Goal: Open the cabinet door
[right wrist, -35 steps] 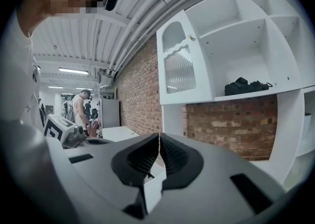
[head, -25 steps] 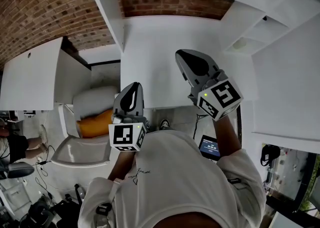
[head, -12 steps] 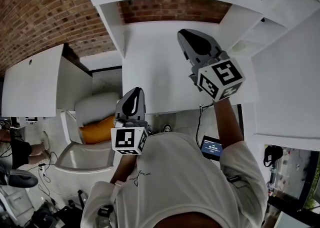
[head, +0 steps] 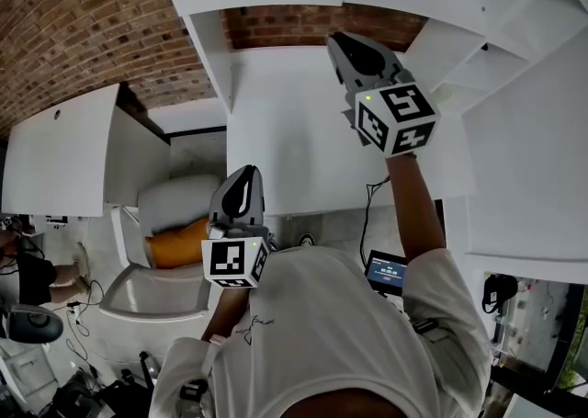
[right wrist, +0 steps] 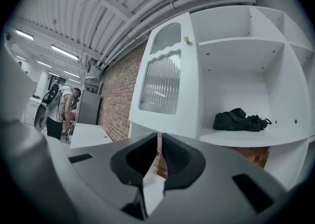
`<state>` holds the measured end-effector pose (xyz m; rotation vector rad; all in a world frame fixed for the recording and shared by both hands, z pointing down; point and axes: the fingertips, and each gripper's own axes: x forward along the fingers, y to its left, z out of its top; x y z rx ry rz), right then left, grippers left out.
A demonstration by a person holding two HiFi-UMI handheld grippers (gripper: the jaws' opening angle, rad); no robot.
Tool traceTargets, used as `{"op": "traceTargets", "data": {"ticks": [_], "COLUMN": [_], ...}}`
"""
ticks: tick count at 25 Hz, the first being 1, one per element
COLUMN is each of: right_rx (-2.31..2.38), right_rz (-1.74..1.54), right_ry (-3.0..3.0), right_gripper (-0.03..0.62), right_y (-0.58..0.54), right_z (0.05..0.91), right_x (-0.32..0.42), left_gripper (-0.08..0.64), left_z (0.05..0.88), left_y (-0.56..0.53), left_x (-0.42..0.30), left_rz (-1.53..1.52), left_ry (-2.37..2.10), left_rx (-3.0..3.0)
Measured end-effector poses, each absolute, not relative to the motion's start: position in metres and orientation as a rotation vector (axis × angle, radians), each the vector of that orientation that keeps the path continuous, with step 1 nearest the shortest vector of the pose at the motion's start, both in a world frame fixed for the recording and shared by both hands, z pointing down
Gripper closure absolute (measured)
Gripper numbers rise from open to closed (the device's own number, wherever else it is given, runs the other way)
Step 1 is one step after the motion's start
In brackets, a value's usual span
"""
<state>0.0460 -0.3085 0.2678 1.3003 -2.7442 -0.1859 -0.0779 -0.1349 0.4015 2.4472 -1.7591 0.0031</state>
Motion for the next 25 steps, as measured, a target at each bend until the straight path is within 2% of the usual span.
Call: {"op": "traceTargets", "data": {"ticks": [7,25], "right_rx": [1.329,1.41], "right_rz": [-0.171,-0.045], "right_ry": [-2.762,-2.784], "right_gripper": [0.557,0.437], "right_y": [-0.33,-0.394], "right_z": [0.258,0.25], "right_x": [0.047,0.065], "left_gripper": [0.532,0.532], "left_z": [0.404,0.409], "left_y": [-0.134,-0.134], "left_x": [-0.088,-0.099], "left_rz": [0.007,0.005], "left_ry": [-1.787,-1.846], "left_rx": [2.424,2.368]}}
